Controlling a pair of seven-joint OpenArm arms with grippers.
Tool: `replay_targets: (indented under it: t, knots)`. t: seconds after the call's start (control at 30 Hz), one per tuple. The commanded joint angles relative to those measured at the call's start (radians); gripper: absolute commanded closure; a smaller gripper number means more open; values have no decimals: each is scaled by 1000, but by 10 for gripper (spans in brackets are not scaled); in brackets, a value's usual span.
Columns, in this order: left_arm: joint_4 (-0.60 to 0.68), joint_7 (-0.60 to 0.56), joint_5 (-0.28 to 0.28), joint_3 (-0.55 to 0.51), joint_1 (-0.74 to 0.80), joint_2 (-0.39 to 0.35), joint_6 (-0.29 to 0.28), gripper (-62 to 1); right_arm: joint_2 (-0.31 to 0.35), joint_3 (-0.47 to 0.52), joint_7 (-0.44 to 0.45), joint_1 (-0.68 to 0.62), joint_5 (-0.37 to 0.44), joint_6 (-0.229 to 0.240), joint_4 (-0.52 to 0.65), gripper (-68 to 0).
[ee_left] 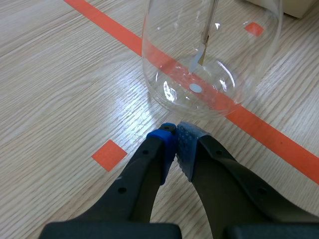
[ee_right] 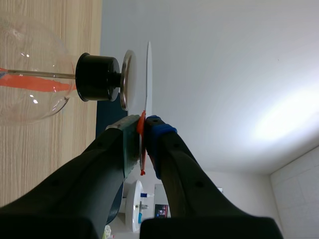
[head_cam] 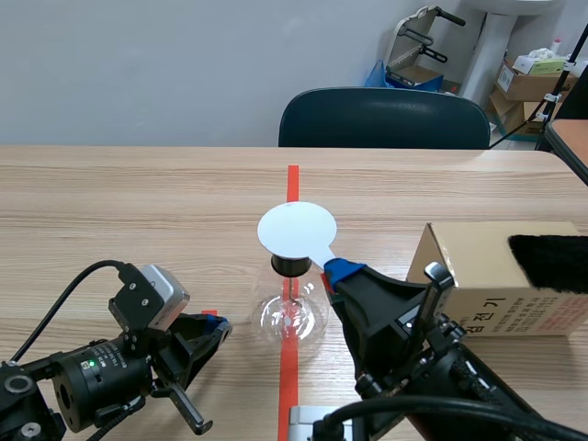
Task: Do the electroscope experiment
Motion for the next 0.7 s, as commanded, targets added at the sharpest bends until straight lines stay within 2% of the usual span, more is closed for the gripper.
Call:
replay_targets:
  t: [0.0, 0.47, 0.67]
  knots:
    - [13, -14, -2, -1, 0, 3, -2, -21, 5, 8, 3, 2, -1, -14, 8, -9]
    - [13, -14, -2, -1, 0, 3, -2, -21, 5, 8, -2, 2, -1, -14, 8, -9]
    - [13, -14, -2, -1, 0, 3, -2, -21, 5, 8, -88, 2, -1, -14, 8, -9]
